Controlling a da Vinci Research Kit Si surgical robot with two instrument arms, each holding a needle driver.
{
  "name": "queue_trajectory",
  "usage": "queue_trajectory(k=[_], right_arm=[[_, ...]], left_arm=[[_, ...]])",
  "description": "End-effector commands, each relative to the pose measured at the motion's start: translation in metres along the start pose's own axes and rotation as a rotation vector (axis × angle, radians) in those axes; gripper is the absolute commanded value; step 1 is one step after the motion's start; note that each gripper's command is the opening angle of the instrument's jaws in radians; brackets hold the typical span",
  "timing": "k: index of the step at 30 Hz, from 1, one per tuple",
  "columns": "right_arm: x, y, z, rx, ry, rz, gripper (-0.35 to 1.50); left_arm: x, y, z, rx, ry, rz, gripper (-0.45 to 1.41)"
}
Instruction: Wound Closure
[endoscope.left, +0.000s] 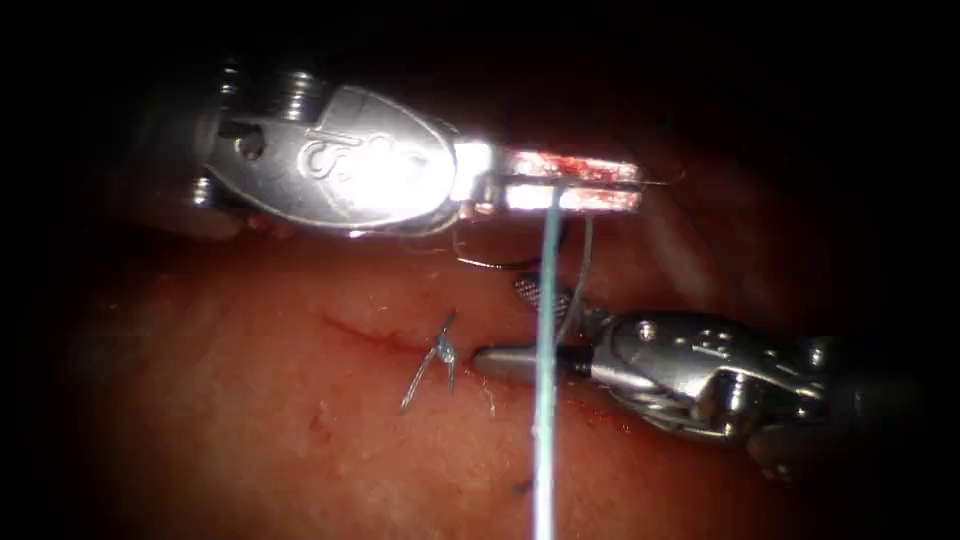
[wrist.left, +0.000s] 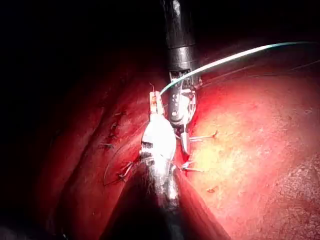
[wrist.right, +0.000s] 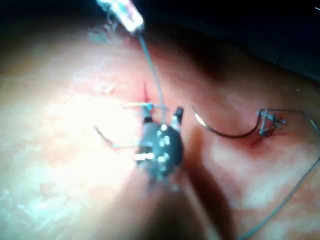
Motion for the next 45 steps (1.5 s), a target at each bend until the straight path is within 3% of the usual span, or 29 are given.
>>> queue_trajectory(k=[1,19,22,25,27,29,32,45], right_arm=[[-0.0001,-0.0001,0.001,0.003,0.003,-0.002,1.06],[-0.0004,-0.0011,0.0024,0.005,0.009,-0.007,0.94],[-0.0004,-0.0012,0.0024,0.006,0.009,-0.008,0.83],[-0.0005,-0.0012,0.0024,0.007,0.009,-0.008,0.46],[-0.0005,-0.0012,0.0024,0.024,0.009,-0.009,0.07],[-0.0005,-0.0011,0.0024,0.03,0.009,-0.011,-0.18],[-0.0005,-0.001,0.0024,0.039,0.008,-0.014,-0.35],[-0.0003,-0.0004,0.0017,0.042,0.013,-0.026,-0.35]], left_arm=[[-0.0003,-0.0002,0.0005,-0.002,0.006,0.004,-0.45],[-0.0003,-0.0003,0.0008,-0.002,0.007,0.003,-0.45],[-0.0003,-0.0003,0.0007,-0.003,0.008,0.003,-0.45],[-0.0002,-0.0002,0.0007,-0.003,0.008,0.003,-0.45],[-0.0002,-0.0002,0.0007,-0.003,0.008,0.003,-0.45],[-0.0002,-0.0002,0.0007,-0.004,0.008,0.003,-0.45],[-0.0001,-0.0001,0.0006,-0.004,0.008,0.003,-0.45],[0.0002,-0.0001,0.0002,-0.008,0.012,0.001,-0.45]])
